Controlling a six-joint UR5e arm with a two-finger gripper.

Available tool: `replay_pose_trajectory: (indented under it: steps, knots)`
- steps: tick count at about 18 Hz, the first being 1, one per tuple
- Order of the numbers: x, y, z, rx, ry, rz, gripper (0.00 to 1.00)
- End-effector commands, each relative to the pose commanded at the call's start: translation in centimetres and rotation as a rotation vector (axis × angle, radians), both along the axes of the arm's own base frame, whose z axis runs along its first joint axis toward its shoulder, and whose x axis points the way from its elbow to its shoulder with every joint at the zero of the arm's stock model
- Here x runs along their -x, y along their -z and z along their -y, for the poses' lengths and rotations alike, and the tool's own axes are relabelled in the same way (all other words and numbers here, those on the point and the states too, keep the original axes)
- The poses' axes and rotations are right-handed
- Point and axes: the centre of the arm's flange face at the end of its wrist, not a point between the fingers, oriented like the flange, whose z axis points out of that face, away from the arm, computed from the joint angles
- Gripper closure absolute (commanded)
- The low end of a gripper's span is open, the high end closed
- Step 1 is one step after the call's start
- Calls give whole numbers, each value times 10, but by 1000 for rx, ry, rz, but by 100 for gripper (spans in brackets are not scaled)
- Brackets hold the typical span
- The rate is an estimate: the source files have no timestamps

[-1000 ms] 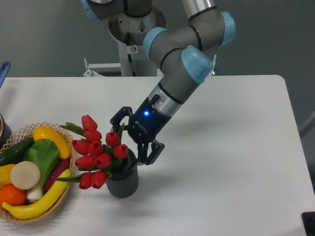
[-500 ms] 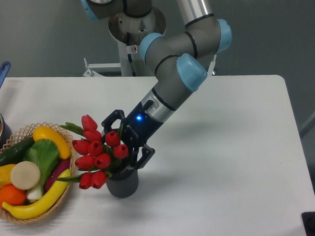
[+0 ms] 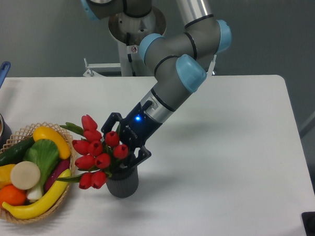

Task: Pick up the flowers from the vase
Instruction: 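Close the gripper on the bunch of tulip stems, then lift the gripped tulips up out of the grey vase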

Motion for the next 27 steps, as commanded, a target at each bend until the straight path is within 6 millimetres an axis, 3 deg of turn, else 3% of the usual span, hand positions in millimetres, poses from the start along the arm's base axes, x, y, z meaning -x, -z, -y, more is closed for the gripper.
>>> replay_pose_trajectory:
  steps: [5,14,22,27]
  knots:
    - [0,-2,0,-11,0,6,52]
    - [10,-29,0,-54,-42,52,52]
    - [5,-73,8,-101,-106,143,52]
    - [13,-104,15,-151,-138,199,52]
